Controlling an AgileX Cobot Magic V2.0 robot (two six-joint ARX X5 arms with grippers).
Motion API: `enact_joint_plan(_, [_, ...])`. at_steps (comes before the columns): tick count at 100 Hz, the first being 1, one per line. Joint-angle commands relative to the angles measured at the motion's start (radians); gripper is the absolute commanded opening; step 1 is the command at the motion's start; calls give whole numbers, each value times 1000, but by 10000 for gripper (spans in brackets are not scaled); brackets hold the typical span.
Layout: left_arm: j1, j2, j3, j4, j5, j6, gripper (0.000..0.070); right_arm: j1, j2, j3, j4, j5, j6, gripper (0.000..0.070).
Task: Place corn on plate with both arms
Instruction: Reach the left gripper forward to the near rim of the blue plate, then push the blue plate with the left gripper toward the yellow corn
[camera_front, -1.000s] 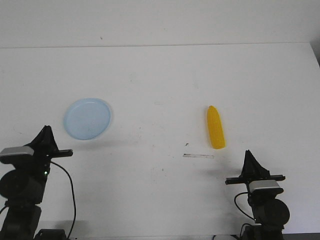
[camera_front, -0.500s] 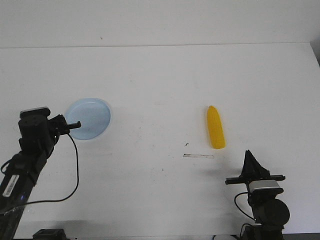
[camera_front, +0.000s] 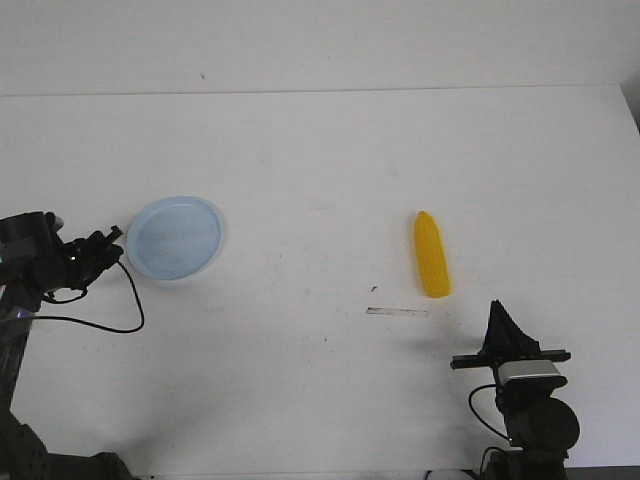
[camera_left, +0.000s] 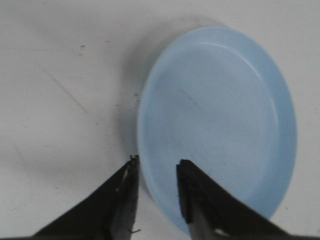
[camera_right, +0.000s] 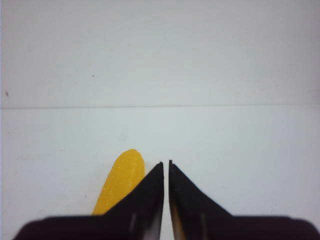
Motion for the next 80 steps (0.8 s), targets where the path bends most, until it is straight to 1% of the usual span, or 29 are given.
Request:
enact_joint_plan(1, [8, 35, 15, 6, 9, -18, 260, 2, 0, -2, 12, 2, -1, 15])
enact_joint_plan(7, [10, 62, 15, 17, 11, -14, 260, 2, 0, -2, 12, 2, -1, 15])
enact_joint_plan(20, [2, 114, 15, 48, 55, -11, 260, 2, 0, -2, 12, 2, -1, 15])
enact_joint_plan(73, [-63, 229, 15, 90, 54, -15, 244, 2, 0, -2, 12, 2, -1, 15])
enact_joint_plan(77, [-68, 229, 14, 93, 53, -15, 235, 2, 0, -2, 12, 2, -1, 15])
enact_joint_plan(80, [-69, 229, 15, 96, 53, -15, 216, 2, 0, -2, 12, 2, -1, 15])
